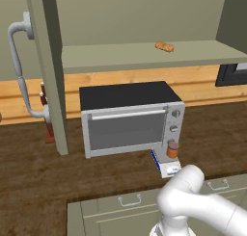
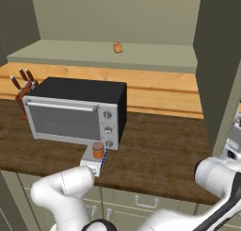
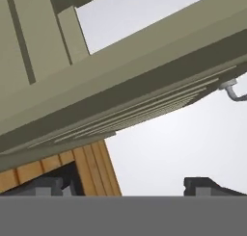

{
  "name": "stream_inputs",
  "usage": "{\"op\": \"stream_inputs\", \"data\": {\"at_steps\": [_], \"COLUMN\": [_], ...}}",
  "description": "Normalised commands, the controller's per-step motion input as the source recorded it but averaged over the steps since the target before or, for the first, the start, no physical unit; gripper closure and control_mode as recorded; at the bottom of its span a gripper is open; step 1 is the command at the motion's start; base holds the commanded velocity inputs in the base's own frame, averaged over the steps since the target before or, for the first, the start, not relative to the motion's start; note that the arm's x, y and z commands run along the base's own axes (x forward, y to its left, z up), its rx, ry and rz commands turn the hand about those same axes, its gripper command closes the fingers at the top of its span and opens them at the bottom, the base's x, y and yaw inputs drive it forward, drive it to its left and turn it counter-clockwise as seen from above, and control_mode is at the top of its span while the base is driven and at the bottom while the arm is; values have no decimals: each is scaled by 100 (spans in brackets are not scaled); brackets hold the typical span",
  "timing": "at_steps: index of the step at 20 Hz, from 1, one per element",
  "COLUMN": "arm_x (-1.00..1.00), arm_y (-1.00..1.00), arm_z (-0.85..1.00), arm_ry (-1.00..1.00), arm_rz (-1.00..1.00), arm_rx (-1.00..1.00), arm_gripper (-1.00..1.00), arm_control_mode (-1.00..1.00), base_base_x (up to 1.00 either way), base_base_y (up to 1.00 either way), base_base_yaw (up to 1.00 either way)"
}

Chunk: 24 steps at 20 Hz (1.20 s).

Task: Pick the jam and place it on the digital scale for weighing, and close the cabinet.

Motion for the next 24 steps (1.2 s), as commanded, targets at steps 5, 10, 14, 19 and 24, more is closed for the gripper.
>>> {"op": "stream_inputs", "data": {"at_steps": [5, 10, 14, 19, 24], "arm_x": [0, -1, -31, -72, -81], "arm_y": [18, 45, 20, 0, 20], "arm_z": [0, 7, 47, 64, 37], "arm_ry": [7, 2, -2, 0, 0], "arm_rz": [-6, -9, -10, -14, -18], "arm_rx": [-1, -3, -2, -1, -10], "arm_gripper": [-100, -100, -100, -100, -100], "arm_control_mode": [-100, -100, -100, -100, -100], "base_base_x": [0, 0, 0, 0, 0], "base_base_y": [0, 0, 0, 0, 0], "base_base_yaw": [0, 0, 0, 0, 0]}}
